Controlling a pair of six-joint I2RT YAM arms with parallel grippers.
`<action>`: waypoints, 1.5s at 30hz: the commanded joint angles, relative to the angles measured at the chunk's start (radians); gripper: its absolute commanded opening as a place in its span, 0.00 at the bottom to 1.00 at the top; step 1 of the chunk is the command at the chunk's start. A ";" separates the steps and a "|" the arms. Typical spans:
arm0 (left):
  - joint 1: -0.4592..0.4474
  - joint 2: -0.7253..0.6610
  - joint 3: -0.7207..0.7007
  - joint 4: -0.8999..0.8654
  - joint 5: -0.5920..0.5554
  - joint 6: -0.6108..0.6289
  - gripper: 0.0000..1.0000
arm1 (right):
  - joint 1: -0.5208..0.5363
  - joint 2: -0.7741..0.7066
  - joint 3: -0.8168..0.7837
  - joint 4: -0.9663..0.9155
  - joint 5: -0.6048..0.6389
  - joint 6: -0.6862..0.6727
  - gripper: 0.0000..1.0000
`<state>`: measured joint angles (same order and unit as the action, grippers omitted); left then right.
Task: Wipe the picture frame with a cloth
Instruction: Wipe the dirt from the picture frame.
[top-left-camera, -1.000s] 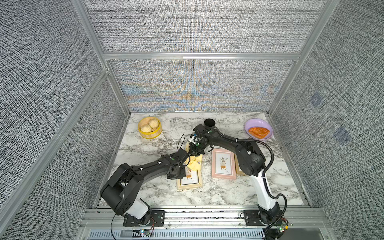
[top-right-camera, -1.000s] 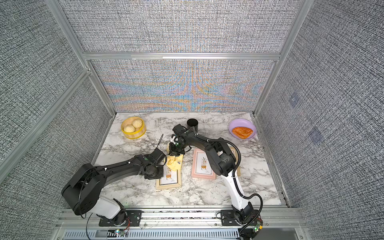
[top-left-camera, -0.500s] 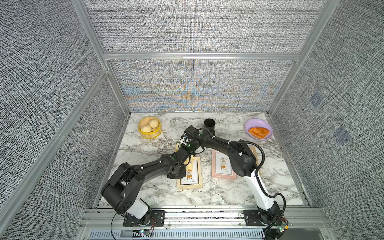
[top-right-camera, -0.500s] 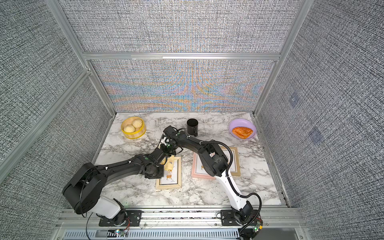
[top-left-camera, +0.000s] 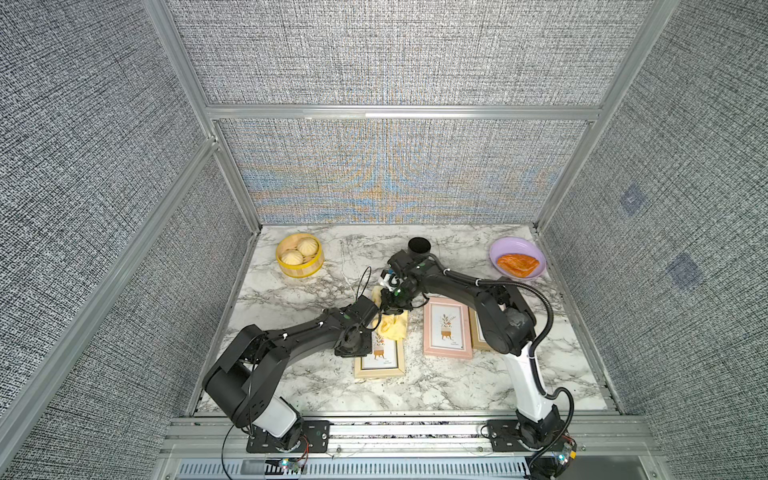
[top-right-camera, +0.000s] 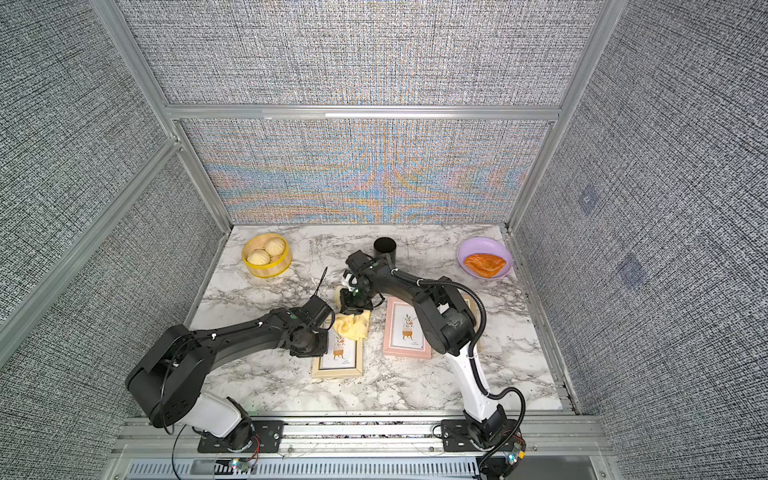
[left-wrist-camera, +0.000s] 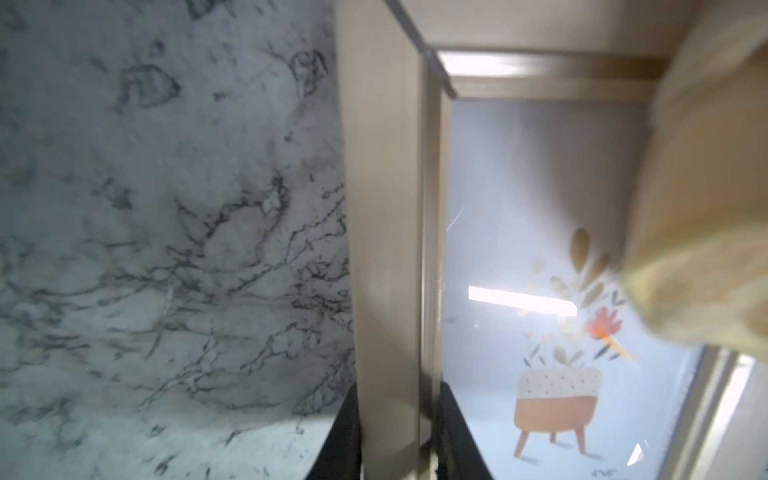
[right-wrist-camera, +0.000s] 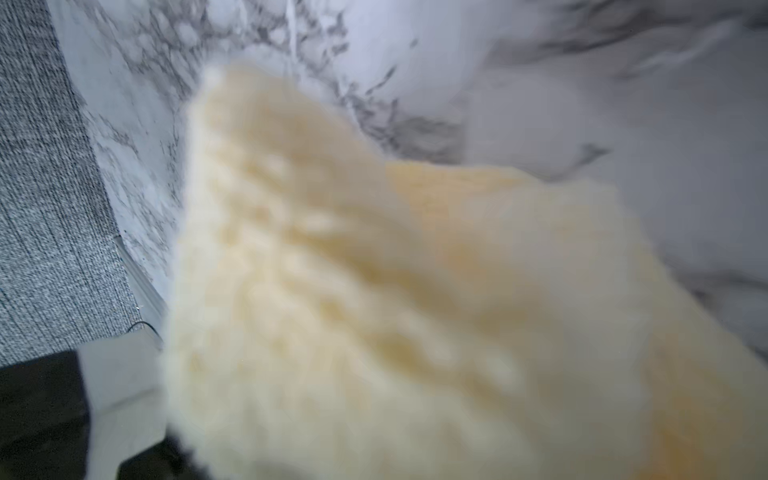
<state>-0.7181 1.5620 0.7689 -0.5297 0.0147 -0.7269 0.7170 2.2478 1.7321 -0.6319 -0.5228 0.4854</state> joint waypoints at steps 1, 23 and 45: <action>-0.003 0.043 -0.030 0.008 0.056 0.007 0.00 | 0.041 0.050 0.068 -0.039 0.047 0.012 0.00; -0.001 0.093 0.003 -0.016 0.038 -0.045 0.00 | -0.052 -0.116 -0.204 -0.125 0.064 -0.078 0.00; -0.001 0.103 0.000 -0.019 0.041 -0.058 0.00 | 0.034 -0.263 -0.414 -0.060 0.077 -0.045 0.00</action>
<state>-0.7177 1.6051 0.8074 -0.5583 0.0269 -0.7738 0.7933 1.9453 1.2427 -0.5838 -0.5541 0.5022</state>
